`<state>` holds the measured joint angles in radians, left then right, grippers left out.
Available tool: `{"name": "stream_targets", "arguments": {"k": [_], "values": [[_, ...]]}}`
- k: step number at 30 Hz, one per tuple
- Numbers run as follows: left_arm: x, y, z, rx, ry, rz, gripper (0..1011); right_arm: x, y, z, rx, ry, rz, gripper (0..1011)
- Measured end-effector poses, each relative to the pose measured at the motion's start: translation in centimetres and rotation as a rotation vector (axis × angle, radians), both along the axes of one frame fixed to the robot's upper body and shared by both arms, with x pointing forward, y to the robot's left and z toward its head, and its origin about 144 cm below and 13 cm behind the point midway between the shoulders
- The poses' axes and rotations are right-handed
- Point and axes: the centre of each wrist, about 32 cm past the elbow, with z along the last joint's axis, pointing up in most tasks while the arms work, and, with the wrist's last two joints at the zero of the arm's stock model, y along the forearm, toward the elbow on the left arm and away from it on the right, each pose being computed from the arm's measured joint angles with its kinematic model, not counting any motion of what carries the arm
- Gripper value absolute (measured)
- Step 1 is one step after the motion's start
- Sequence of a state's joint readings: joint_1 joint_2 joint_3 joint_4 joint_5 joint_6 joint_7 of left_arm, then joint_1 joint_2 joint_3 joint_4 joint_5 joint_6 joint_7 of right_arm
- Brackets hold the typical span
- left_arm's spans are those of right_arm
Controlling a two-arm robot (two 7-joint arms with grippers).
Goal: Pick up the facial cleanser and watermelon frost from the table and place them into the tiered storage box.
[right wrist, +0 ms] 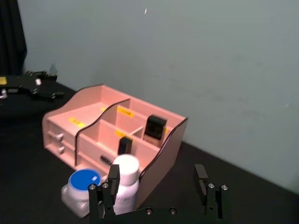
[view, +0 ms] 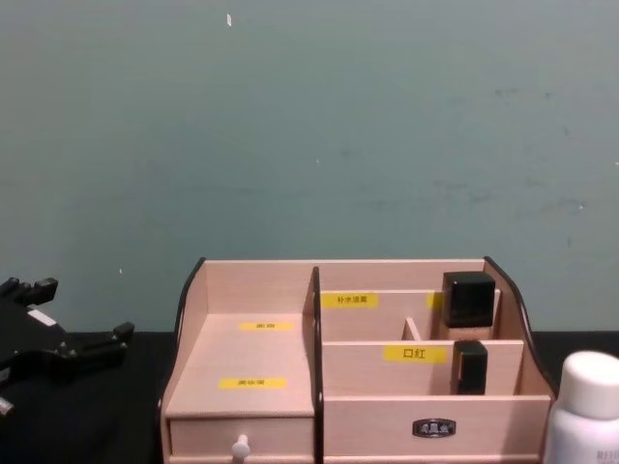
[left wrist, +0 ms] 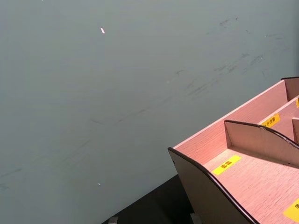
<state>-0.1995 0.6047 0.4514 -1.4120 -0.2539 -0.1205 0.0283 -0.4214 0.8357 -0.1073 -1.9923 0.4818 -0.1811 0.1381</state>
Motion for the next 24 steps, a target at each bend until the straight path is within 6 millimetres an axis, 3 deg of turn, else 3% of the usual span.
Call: {"name": "stream_targets", "arguments": {"k": [10, 24], "values": [[0.0, 0.0, 0.0, 0.0, 0.0, 0.0, 1001, -0.5, 0.2, -2.2, 0.007, 0.113, 0.022, 1000], [0.0, 0.0, 0.0, 0.0, 0.0, 0.0, 1001, 1.7, 0.9, -4.4, 0.003, 0.197, 0.047, 1000]]}}
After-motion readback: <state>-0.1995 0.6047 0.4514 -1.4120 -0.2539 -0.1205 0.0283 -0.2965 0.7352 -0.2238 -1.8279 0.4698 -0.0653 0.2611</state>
